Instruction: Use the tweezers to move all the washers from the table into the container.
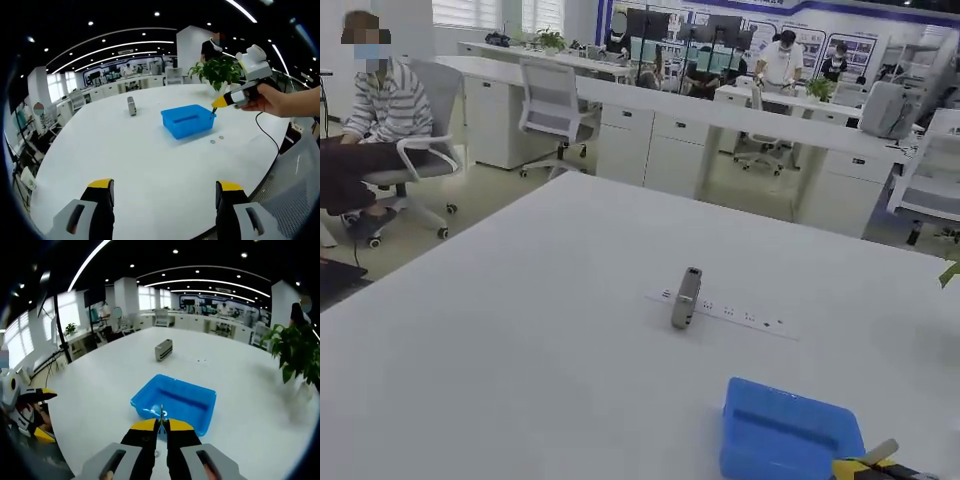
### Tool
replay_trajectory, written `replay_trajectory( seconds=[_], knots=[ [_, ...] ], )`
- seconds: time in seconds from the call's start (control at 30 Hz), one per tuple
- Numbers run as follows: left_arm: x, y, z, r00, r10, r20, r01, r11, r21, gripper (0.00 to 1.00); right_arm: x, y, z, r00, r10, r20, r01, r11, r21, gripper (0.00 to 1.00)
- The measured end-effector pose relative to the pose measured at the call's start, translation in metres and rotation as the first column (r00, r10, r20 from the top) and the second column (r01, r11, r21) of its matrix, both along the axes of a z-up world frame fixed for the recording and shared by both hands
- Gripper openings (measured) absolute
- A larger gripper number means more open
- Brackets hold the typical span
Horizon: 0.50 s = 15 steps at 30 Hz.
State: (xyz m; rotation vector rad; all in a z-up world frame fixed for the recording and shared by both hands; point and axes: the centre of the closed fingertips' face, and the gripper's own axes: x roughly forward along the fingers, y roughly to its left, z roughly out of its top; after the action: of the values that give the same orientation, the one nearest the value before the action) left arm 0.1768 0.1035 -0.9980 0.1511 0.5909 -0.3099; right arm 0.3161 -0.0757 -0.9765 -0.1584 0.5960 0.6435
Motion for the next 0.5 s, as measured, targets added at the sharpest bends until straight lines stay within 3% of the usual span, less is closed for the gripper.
replay_trajectory(
  seconds=[0.5],
  knots=[
    [0.000,0.001,-0.002,1.000,0.000,-0.009,0.000,1.000,0.014,0.85,-0.010,-0.008,-0.024,0.998,-0.011,-0.061,0.011,1.000,-0.008,0.03]
  ],
)
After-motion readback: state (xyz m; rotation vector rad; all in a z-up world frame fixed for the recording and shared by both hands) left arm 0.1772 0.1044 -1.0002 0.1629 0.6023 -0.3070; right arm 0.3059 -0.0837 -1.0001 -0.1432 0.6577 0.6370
